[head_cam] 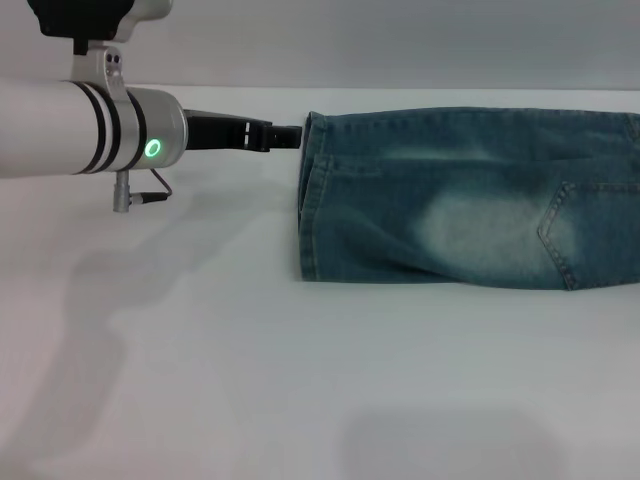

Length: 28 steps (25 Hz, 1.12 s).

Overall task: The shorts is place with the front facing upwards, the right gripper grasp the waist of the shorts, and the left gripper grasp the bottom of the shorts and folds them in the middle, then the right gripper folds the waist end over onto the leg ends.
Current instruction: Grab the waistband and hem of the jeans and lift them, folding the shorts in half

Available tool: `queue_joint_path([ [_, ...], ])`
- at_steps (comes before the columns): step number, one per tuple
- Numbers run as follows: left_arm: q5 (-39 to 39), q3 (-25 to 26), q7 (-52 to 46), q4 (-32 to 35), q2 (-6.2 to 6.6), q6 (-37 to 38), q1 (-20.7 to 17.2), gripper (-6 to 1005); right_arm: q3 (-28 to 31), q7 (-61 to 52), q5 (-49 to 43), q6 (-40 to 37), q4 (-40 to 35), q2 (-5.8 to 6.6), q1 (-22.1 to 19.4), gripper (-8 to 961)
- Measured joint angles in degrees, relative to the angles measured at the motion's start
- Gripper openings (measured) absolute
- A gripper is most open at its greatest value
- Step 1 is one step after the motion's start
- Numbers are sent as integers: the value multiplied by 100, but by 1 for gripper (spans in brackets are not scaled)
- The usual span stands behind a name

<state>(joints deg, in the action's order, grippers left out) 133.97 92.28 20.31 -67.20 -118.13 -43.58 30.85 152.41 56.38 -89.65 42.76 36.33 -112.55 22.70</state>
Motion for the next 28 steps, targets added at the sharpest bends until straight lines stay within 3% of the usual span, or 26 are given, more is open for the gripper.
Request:
queue_joint_path([
  [5,-205,5,122,38,0,74,-7,860,-304,-28,-15,421,777,-470,-545,647],
  [8,-209,6,131,63,0,97,4,860,-697,-157,-81,601,1181,-609,-848,646],
  [11,-211,9,142,152,1,224,62,860,-1009,-225,-302,593,1373,-602,-966,646],
  [18,-227,-111,147,231,-10,541,77,860,-1043,-158,-1056,550,1994,-585,-868,644],
  [28,-396,-447,149,275,-12,992,-50,860,-1056,-624,-3701,45,2895,-582,-60,643],
])
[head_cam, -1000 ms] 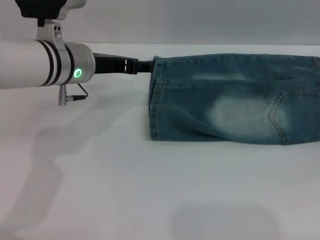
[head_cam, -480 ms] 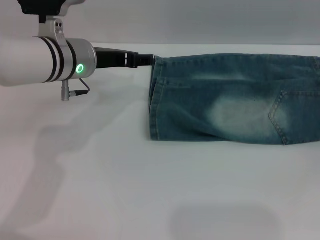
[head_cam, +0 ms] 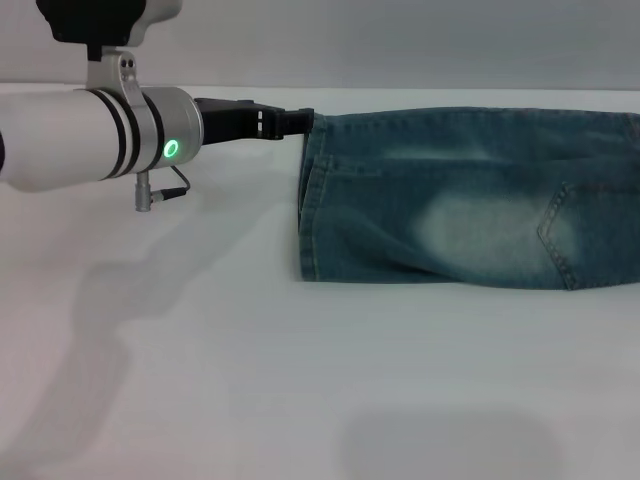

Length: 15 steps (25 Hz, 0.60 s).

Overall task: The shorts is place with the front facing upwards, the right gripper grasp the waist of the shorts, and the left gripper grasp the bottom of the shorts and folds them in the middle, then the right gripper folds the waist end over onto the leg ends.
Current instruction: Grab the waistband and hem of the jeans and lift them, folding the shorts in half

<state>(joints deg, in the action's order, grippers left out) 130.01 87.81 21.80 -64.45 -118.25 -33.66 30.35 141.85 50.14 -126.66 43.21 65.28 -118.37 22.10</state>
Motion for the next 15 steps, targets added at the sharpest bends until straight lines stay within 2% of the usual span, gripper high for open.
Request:
queue_joint_path([
  [4,-14,-27,0,27,1,34,2,860,-254,-594,-1239,31,120,7,383,642],
  [8,-91,-42,0,175,-1,103,43,860,-854,-1614,-2486,191,215,3,500,641],
  [10,-100,-43,0,190,-2,116,47,860,-991,-1881,-2637,322,237,-6,476,641],
  [15,-101,-50,2,200,-4,158,45,860,-1029,-1991,-2343,551,251,-39,341,640],
])
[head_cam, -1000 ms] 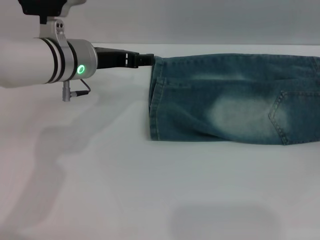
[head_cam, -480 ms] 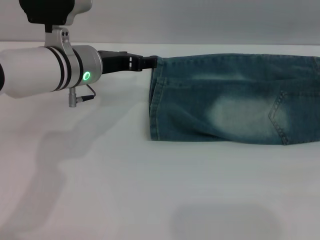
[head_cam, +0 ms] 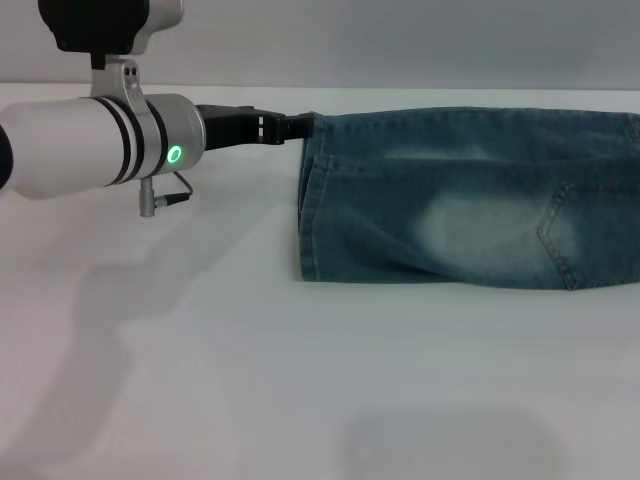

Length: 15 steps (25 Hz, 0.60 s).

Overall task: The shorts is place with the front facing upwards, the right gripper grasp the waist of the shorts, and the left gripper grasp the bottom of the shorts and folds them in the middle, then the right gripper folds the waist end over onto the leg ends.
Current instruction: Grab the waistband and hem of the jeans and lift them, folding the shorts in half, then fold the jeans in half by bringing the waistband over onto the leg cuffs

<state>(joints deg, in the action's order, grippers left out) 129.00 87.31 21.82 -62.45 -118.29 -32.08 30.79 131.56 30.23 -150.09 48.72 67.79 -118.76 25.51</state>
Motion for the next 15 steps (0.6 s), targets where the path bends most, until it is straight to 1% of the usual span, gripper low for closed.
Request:
queue_joint_path([
  [2,-20,-55,9,-3,0,-4,-1,860,-43,-11,276,-12,-1,-16,-96,639],
  [4,-86,-167,98,-32,3,-2,2,859,-116,-10,725,-263,-7,-24,-257,639],
  [7,-86,-167,98,-32,3,-2,2,859,-139,109,1800,-657,-119,-1,-552,639],
  [8,-311,-276,412,-7,-2,7,38,859,-144,157,2049,-675,-151,5,-598,638],
  [9,-311,-276,412,-7,-2,7,38,859,-168,214,2315,-680,-201,7,-650,638],
  [10,-577,-297,616,128,-11,8,123,859,-226,254,2522,-670,-254,4,-686,638],
  [11,-883,-336,801,351,-16,-10,260,859,-297,257,2596,-669,-300,-5,-705,638],
  [15,-967,-370,880,424,-11,-10,301,859,-678,260,2927,-746,-649,-23,-722,638],
])
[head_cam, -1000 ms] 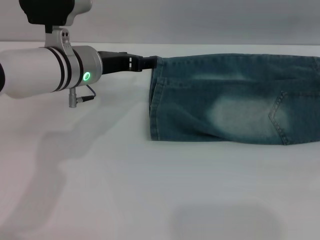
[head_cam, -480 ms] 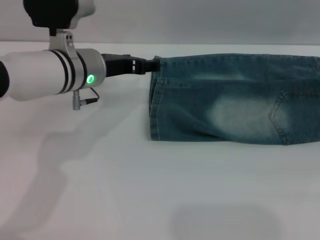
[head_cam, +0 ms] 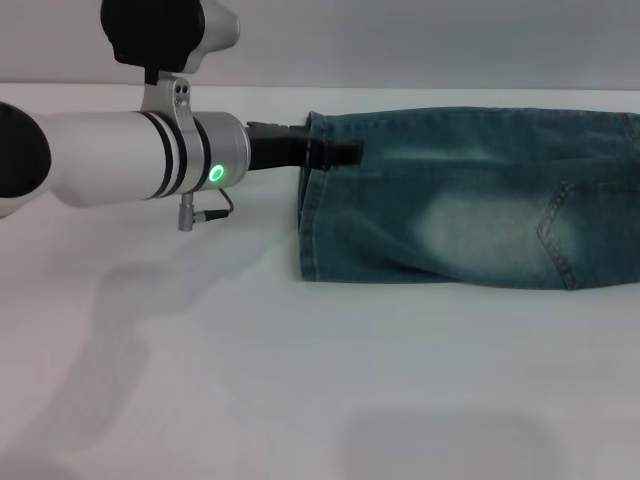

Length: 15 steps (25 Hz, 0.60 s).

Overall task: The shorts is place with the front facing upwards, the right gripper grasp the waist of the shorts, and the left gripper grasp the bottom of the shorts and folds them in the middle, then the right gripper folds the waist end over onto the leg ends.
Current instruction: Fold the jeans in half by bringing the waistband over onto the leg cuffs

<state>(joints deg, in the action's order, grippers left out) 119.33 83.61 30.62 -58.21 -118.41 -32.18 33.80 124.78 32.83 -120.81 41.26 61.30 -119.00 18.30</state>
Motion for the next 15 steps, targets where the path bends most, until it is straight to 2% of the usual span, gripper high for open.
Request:
queue_joint_path([
  [6,-257,-267,305,94,2,-58,92,859,-19,163,242,-512,-346,1,-80,637],
  [12,-1064,-751,825,537,-14,-54,339,859,224,609,1346,-624,190,14,-636,637],
  [15,-1427,-887,1084,745,-16,-87,449,859,232,680,1579,-580,306,14,-758,637],
])
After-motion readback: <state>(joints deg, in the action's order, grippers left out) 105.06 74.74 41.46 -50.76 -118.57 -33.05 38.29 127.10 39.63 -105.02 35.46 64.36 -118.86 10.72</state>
